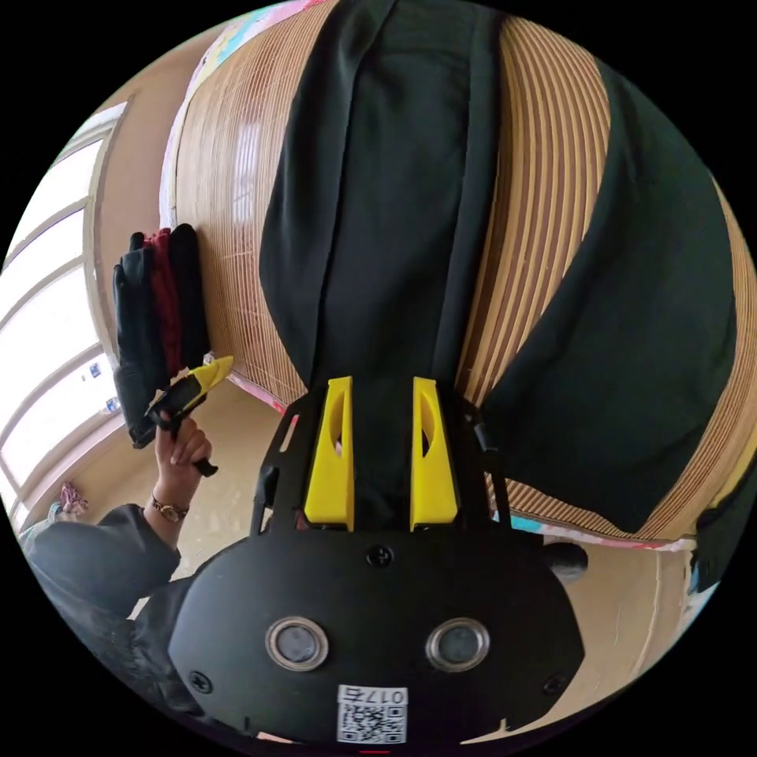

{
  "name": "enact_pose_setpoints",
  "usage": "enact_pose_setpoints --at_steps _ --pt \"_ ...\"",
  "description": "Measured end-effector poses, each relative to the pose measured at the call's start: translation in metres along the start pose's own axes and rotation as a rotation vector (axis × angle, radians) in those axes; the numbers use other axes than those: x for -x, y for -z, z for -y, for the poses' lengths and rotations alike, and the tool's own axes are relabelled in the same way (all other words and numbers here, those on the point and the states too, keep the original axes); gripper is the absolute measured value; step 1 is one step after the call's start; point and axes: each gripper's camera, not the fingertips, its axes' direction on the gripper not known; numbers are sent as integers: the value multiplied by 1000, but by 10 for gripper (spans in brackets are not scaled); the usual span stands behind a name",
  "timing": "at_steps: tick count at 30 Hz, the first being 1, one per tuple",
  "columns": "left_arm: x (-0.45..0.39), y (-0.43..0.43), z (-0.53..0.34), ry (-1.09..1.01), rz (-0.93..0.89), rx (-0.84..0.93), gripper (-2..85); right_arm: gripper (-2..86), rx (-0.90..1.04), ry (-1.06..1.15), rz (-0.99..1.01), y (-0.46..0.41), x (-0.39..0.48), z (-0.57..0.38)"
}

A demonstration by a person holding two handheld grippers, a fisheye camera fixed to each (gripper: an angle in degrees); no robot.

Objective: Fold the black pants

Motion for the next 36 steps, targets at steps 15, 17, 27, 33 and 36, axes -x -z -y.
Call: enact_pose_setpoints --at_steps 15,17,27,33,36 --pt "12 -34 97 -92 -22 462 43 34 221 217 168 36 -92 -139" --pt "4 -6 71 -80 -243 443 43 27 143 282 522 75 -109 -175" --pt "75 98 -5 181 5 284 1 26 182 264 547 95 -173 -285" --pt "87 82 -86 306 134 116 22 73 -88 128 479 148 -255 -349" --pt "36 28 -108 95 33 88 58 92 -267 -93 184 189 -300 -387"
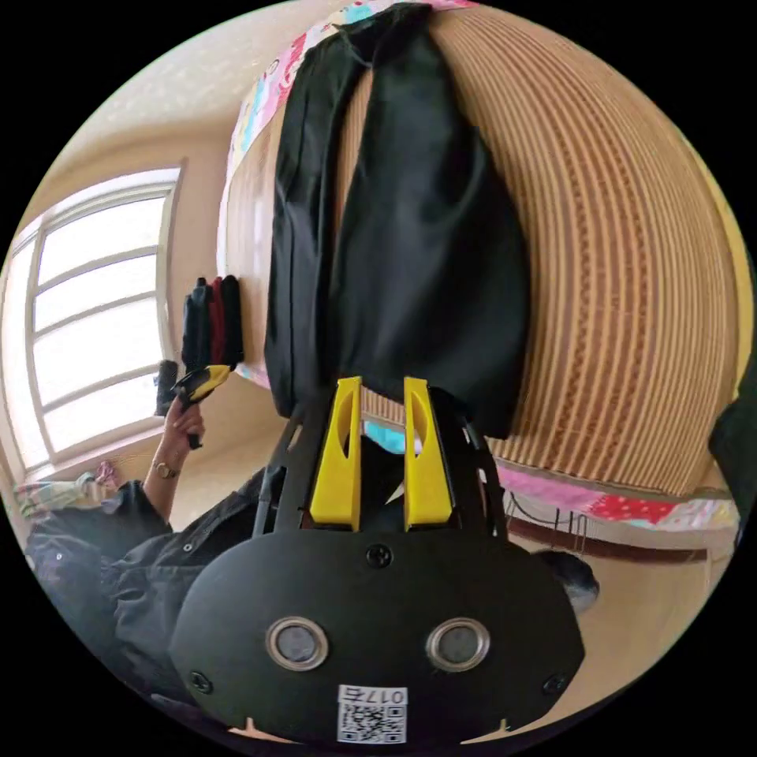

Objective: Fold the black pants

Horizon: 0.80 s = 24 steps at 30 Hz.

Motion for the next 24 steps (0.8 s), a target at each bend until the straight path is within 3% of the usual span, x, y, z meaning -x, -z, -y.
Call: enact_pose_setpoints --at_steps 3,7,10,13,15,18,20,22,24 --pt "-62 -87 5 -230 90 100 97 120 -4 -81 -174 17 -28 -10" --pt "-102 -211 35 -392 177 167 112 128 64 -44 -194 12 -28 -19" --pt "-105 -294 51 -475 368 237 84 128 65 10 -174 21 -12 -34" --pt "-111 -336 37 -608 582 236 49 101 55 -12 -92 16 -5 -53" --pt "-109 -352 34 -548 628 265 47 75 45 -42 -96 15 -1 -59" --pt "-111 -378 26 -482 708 369 26 45 57 -80 80 27 -6 -60" --pt "-115 -385 16 -488 708 392 7 36 8 -11 404 54 -13 -73" --pt "-121 -375 12 -487 640 387 2 33 9 63 559 73 -18 -89" --pt "-126 -352 3 -464 569 336 -1 30 44 83 551 82 -23 -107"
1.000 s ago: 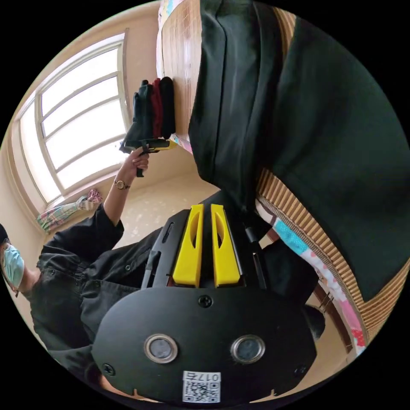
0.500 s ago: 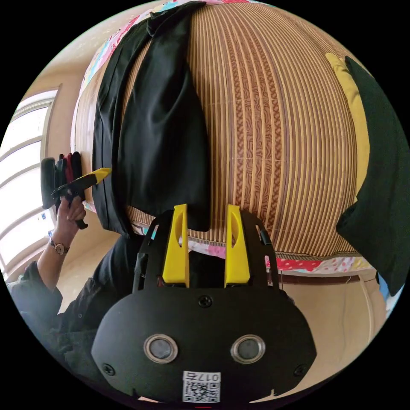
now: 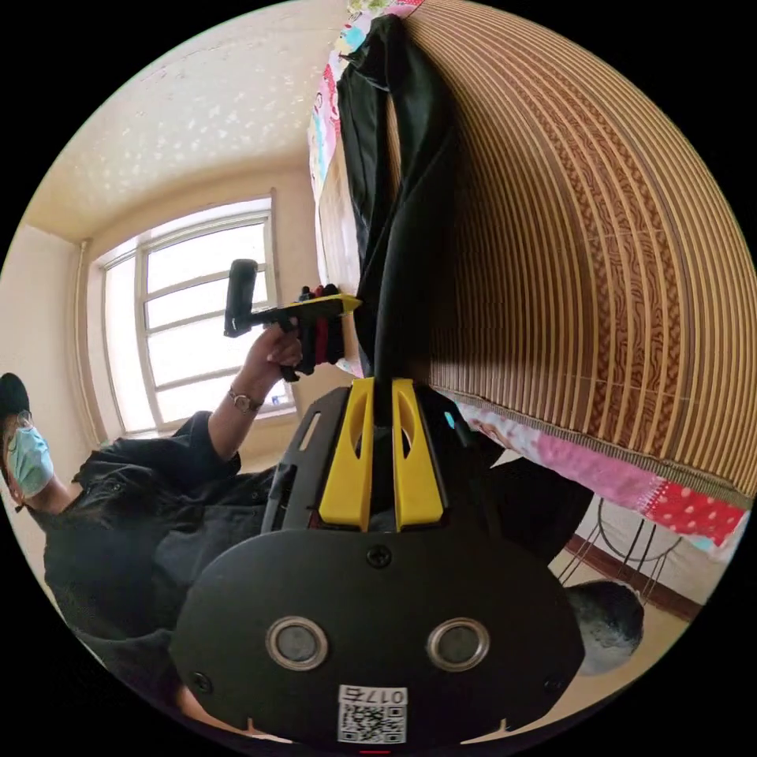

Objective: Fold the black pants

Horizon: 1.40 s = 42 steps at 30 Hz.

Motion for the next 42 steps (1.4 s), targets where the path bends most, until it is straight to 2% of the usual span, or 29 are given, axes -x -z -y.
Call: enact_pose_setpoints --at_steps 3,5,9,13,16,18,21,23,25,27,29,32,36,38,42 --pt "-7 26 -30 -5 -11 -59 -5 27 -4 -82 -41 4 -17 -24" --pt "-13 25 -50 0 43 -94 -5 26 -77 -248 -87 11 -42 -38" --pt "-7 -28 -55 27 183 1 2 26 -196 -412 -153 28 -69 -58" --pt "-10 -70 -49 26 -59 1 77 25 -223 -446 -24 31 -80 -65" --pt "-50 -88 -41 -74 -72 -33 134 26 -205 -430 -36 29 -76 -61" --pt "-78 -102 -31 -149 -23 -14 138 27 -185 -420 -70 29 -69 -56" --pt "-90 -134 -9 -123 83 -30 136 29 -149 -395 -132 27 -57 -47" --pt "-73 -183 9 -32 69 65 121 33 -99 -370 -174 23 -50 -40" --pt "-68 -189 1 61 167 -16 39 38 -33 -373 -260 23 -42 -31" --pt "-73 -190 -9 81 182 -50 18 43 64 -448 -366 27 -29 -18" --pt "-83 -187 -19 21 31 -13 6 51 71 -352 -551 42 18 11" --pt "-98 -144 -45 -10 -73 -128 -1 74 -35 -122 -579 66 78 71" --pt "-125 -81 -76 -55 -162 -265 -3 132 -195 56 -398 93 113 180" --pt "-145 -50 -84 -80 -177 -292 -4 161 -303 39 -222 110 104 267" --pt "-160 -12 -92 -68 -265 -366 -5 175 -402 -77 -140 109 65 389"
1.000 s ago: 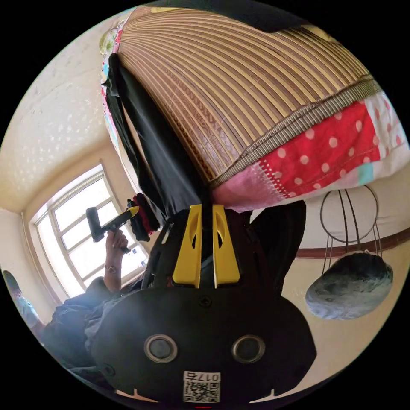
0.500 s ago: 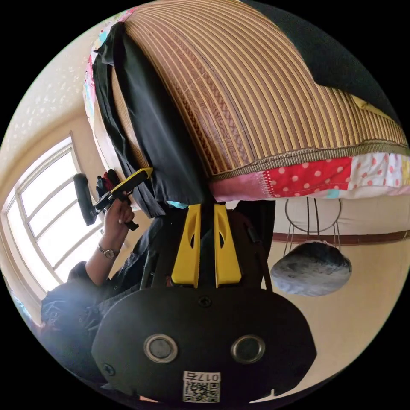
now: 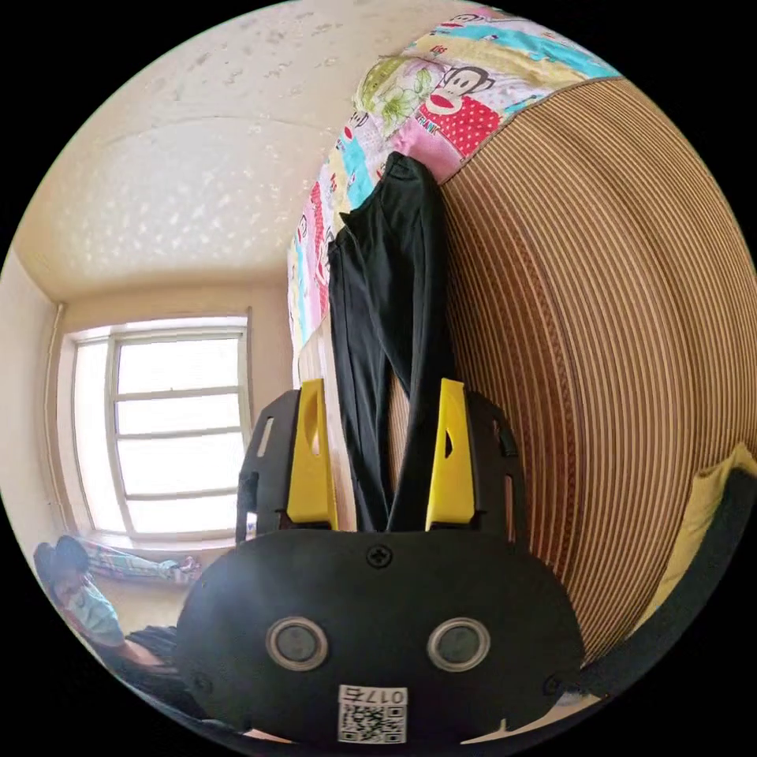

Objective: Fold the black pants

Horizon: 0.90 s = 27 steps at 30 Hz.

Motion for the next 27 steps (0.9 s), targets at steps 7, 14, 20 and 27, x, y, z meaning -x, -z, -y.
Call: enact_pose_setpoints --at_steps 7,14,20,27 --pt "37 67 -15 134 -300 -137 -8 78 24 -23 -419 -107 32 78" --pt "103 124 -49 298 -401 -241 -8 32 -180 478 -754 -238 191 37" --pt "175 171 -84 443 -294 -237 -8 58 137 535 -497 -403 220 11" --pt "283 169 -114 634 -61 80 -6 79 278 570 -273 -414 157 -111"
